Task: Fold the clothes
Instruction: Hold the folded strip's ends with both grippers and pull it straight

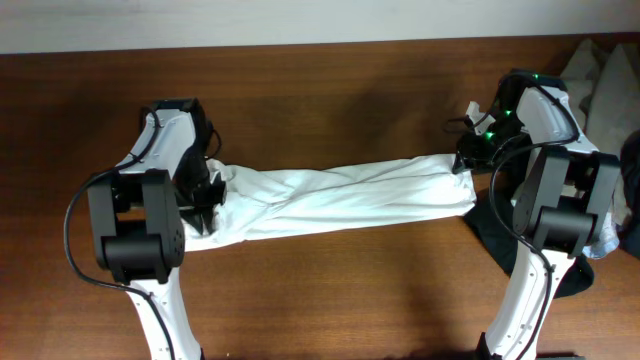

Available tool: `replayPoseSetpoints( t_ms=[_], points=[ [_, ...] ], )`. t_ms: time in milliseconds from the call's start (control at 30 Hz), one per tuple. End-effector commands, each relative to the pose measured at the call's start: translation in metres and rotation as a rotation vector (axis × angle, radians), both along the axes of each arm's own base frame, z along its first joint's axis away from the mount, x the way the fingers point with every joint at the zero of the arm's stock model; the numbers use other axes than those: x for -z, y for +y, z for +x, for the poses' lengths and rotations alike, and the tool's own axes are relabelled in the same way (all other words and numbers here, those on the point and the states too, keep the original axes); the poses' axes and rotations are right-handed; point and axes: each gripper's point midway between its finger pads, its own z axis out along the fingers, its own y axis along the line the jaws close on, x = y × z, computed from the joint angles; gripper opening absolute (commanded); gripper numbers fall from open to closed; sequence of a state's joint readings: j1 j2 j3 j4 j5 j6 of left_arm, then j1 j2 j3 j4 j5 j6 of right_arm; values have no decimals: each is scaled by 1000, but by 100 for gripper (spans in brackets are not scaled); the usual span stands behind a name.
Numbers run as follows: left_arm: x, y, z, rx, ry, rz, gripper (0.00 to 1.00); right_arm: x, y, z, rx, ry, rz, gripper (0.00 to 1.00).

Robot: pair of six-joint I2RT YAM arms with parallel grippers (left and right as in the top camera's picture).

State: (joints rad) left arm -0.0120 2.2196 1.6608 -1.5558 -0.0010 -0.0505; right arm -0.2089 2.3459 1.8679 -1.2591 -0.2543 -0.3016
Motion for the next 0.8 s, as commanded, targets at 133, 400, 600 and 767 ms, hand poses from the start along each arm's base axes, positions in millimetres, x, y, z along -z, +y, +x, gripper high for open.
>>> replayPoseSetpoints(
  t_ms=[133,400,600,767],
  points=[
    [-29,19,58,-126,-367,73,99,8,12,-22,-32,84,56,41],
    [10,23,119,-139,-652,-61,91,8,12,-22,-31,84,55,4],
    [5,95,156,-252,-853,51,1,9,12,-21,-10,83,51,4],
    [-30,128,177,-346,-975,-100,72,7,25,-18,-26,72,85,4]
  ],
)
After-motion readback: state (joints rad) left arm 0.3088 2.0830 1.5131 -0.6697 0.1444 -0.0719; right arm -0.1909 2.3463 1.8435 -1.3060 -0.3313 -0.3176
